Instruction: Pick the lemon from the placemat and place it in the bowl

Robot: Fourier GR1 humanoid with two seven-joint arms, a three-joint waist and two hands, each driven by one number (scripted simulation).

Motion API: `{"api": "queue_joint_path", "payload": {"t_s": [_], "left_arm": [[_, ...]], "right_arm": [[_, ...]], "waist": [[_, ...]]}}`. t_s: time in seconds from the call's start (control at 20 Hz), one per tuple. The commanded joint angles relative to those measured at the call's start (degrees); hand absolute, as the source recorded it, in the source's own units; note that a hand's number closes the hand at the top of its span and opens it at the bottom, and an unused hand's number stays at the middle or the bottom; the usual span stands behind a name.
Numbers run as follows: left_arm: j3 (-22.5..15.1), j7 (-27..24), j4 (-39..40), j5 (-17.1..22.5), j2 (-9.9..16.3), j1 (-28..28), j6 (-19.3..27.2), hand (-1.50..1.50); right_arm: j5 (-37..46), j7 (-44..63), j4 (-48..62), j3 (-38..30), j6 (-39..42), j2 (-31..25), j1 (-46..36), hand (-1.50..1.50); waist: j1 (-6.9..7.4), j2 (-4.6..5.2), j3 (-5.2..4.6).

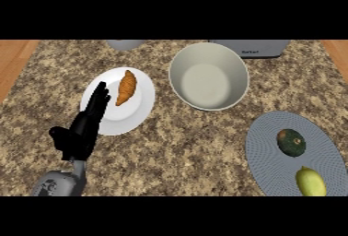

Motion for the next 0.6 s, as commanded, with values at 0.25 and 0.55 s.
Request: {"api": "queue_joint_path", "payload": {"t_s": [0.25, 0.55], "left_arm": [[0.4, 3.7, -2.6, -2.8, -1.7, -1.0, 0.3, 0.0], [2.1, 2.3, -2.6, -2.7, -1.9, 0.8, -1.7, 0.0]], "right_arm": [[-5.2, -6.5, 3.9, -3.3, 9.5, -2.6, -2.6, -1.5], [-5.4, -9.5, 7.6, -1.7, 11.2, 0.8, -3.5, -1.5]], "waist": [[-0.04, -0.05, 0.0], [-0.02, -0.04, 0.0]]}}
